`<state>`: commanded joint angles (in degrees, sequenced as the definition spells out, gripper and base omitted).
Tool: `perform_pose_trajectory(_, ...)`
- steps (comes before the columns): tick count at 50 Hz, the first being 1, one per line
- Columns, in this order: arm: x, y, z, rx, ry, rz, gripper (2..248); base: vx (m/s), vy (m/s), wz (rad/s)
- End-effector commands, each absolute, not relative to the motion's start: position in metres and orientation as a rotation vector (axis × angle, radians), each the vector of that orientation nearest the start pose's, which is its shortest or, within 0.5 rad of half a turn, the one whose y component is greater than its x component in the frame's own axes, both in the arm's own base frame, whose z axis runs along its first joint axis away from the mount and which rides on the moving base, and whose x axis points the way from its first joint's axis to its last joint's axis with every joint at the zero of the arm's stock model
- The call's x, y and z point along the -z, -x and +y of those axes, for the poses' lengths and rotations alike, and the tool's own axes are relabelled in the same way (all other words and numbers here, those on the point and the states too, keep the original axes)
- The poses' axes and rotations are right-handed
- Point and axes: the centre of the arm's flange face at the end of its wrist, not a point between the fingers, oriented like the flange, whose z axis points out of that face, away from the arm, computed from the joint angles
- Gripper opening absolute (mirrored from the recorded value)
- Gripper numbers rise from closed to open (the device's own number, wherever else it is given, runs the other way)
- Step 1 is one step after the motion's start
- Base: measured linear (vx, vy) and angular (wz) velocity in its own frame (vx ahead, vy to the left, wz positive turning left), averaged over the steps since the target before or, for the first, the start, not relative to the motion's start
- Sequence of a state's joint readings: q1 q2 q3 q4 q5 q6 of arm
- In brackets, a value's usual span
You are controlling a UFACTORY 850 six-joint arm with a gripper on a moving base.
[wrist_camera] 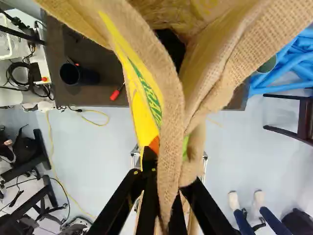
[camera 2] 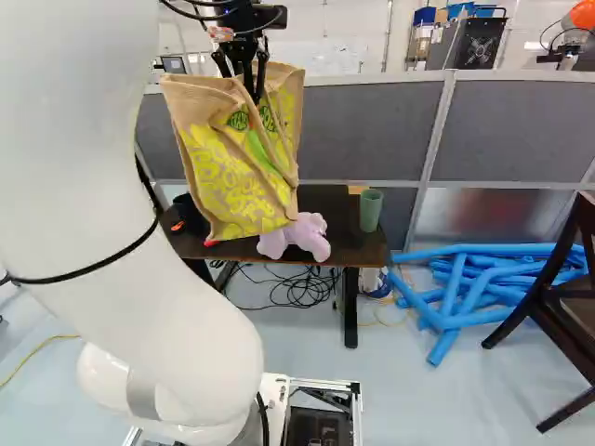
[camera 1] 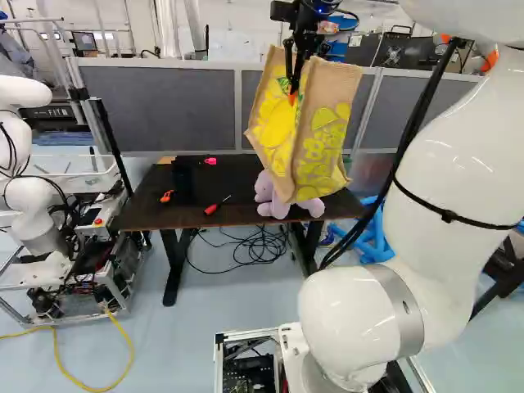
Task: Pick up the bag on the ground and place it on the table
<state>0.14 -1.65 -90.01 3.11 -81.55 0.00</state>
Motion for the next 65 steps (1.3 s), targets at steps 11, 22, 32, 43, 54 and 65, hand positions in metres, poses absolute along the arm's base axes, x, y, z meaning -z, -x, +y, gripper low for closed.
perform_pose_trajectory(11, -0.8024, -0.452, 0.0059, 0.183, 3.082, 0.004, 21, 0.142, 0.003, -0.002)
perform_pose_trajectory(22, -0.8024, -0.452, 0.0059, 0.183, 3.082, 0.004, 21, 0.138, 0.001, -0.004)
perform_pose_trajectory(32, -0.8024, -0.452, 0.0059, 0.183, 3.082, 0.004, 21, 0.128, 0.002, -0.005)
perform_pose_trajectory(43, -0.8024, -0.452, 0.0059, 0.183, 3.082, 0.004, 21, 0.089, 0.003, -0.004)
perform_pose_trajectory(54, -0.8024, -0.452, 0.0059, 0.183, 3.082, 0.004, 21, 0.001, 0.001, 0.0)
perform_pose_trajectory(65, -0.8024, -0.452, 0.0059, 0.183, 3.082, 0.004, 21, 0.0, 0.0, 0.0)
